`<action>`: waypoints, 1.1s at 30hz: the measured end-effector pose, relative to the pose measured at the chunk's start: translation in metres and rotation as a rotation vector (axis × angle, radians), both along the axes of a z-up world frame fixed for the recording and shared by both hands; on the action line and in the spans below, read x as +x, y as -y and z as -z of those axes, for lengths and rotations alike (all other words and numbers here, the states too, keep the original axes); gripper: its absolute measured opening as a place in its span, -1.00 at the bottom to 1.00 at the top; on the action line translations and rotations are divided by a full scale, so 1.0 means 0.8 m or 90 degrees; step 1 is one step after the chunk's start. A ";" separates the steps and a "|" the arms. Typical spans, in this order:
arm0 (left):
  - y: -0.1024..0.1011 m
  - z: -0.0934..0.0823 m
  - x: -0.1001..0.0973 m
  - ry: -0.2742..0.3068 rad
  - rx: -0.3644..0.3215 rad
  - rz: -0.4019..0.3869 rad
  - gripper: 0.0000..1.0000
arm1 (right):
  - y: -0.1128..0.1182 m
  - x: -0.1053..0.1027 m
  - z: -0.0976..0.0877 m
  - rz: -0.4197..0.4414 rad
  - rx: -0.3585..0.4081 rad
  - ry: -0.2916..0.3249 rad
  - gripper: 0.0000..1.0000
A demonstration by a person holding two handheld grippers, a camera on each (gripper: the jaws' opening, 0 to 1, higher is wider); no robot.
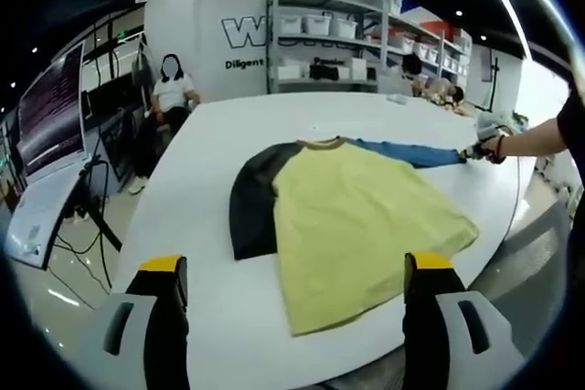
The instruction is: Fold the garment on the visible template until the final outline fits inside the template.
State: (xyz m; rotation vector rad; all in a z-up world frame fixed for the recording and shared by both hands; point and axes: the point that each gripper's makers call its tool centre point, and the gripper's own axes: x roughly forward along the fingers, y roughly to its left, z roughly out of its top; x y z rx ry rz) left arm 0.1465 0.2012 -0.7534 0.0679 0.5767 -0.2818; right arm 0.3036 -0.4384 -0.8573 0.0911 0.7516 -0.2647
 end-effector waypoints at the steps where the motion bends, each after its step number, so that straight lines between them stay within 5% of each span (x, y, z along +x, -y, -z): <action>1: 0.000 0.000 0.000 0.000 0.000 0.001 0.89 | 0.000 0.000 0.000 0.001 0.001 0.001 -0.98; 16: 0.009 -0.001 0.001 -0.003 -0.001 0.021 0.98 | -0.004 0.000 -0.020 0.019 0.050 0.018 -0.99; 33: 0.018 -0.002 -0.003 -0.002 -0.010 0.040 0.98 | -0.063 0.029 -0.058 -0.016 0.125 0.054 -0.99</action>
